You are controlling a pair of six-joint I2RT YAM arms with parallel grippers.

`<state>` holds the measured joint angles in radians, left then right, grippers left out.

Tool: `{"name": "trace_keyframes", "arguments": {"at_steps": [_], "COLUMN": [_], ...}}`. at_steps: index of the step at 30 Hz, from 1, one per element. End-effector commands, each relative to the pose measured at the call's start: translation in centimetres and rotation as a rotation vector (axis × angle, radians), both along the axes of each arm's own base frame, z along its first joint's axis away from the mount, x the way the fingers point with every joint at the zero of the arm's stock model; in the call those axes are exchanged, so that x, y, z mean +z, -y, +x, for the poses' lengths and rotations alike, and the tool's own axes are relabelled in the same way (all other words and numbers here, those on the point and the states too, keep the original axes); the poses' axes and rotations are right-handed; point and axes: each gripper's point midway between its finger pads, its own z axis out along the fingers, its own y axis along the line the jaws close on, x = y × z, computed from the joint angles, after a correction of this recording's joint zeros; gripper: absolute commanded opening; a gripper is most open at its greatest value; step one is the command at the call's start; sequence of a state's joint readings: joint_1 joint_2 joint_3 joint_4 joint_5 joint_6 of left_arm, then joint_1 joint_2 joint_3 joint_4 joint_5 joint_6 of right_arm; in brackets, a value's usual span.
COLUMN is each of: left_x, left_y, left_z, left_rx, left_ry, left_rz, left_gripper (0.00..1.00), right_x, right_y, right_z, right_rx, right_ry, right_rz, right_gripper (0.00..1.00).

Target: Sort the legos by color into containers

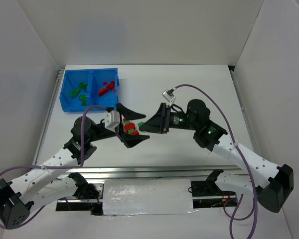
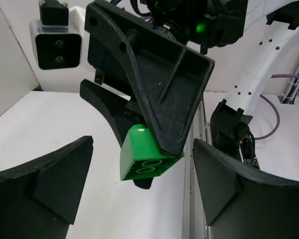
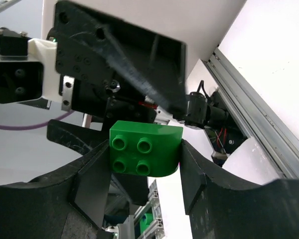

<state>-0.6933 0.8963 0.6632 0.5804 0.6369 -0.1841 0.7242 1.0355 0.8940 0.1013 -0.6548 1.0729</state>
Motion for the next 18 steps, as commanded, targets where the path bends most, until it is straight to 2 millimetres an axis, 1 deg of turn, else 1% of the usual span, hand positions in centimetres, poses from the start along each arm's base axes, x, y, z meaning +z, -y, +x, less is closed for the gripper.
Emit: {"name": "trace_keyframes", "arguments": {"at_steps": [1,2,4,6,7,8,9,10,11,12,13,14,15,16,17,18], "left_x": [3.1,3.1,3.1,3.1,3.3,3.1,3.2,3.3,3.0,2.8,2.6,2.4,1.5,0.9,0.3,-1.2], "left_y": [0.0,-0.1,-0.3,-0.5,-0.5,-0.5,-0.6,-0.7,-0.8,-1.0,-1.8,-2.4,-3.4,-4.4,-8.2,-10.4], "left_z": [-1.2,-1.2,-1.2,-1.1,-0.9,-0.7,-0.3,0.7,1.5,2.3,4.7,6.1,7.8,9.7,13.0,14.6], "left_rx": [-0.042,-0.038,-0.030,-0.015,-0.001,0.008,0.025,0.080,0.116,0.159,0.287,0.373,0.476,0.591,0.865,1.008], "left_ry": [0.103,0.103,0.100,0.098,0.101,0.088,0.080,0.059,0.032,0.010,-0.033,-0.068,-0.112,-0.166,-0.225,-0.276], "left_rz": [-0.043,-0.040,-0.038,-0.035,-0.038,-0.032,-0.032,-0.039,-0.032,-0.033,-0.048,-0.056,-0.045,-0.049,-0.079,-0.047], "left_gripper": [0.90,0.77,0.63,0.43,0.25,0.19,0.13,0.01,0.00,0.00,0.00,0.00,0.00,0.00,0.00,0.00], "right_x": [2.8,2.8,2.8,2.9,2.9,2.9,2.9,2.8,2.6,2.5,1.8,1.8,1.5,0.9,0.1,-0.4], "right_y": [-0.3,-0.3,-0.2,-0.2,-0.3,-0.3,-0.3,-0.3,-0.1,0.0,0.3,0.9,1.8,3.1,4.2,5.9], "right_z": [-0.1,0.0,0.1,0.1,0.1,0.1,0.1,0.2,0.2,0.7,1.1,1.4,2.6,3.7,4.5,6.1], "right_rx": [0.008,0.002,-0.009,-0.008,-0.006,-0.003,-0.005,-0.011,-0.017,-0.043,-0.067,-0.098,-0.155,-0.240,-0.299,-0.389], "right_ry": [0.070,0.070,0.073,0.072,0.073,0.077,0.079,0.076,0.081,0.087,0.074,0.100,0.106,0.093,0.096,0.094], "right_rz": [0.065,0.065,0.065,0.066,0.068,0.069,0.068,0.065,0.060,0.055,0.029,0.014,-0.006,-0.045,-0.077,-0.099], "right_gripper": [0.03,0.03,0.03,0.04,0.06,0.09,0.24,0.35,0.70,0.84,0.98,1.00,1.00,1.00,1.00,1.00]}}
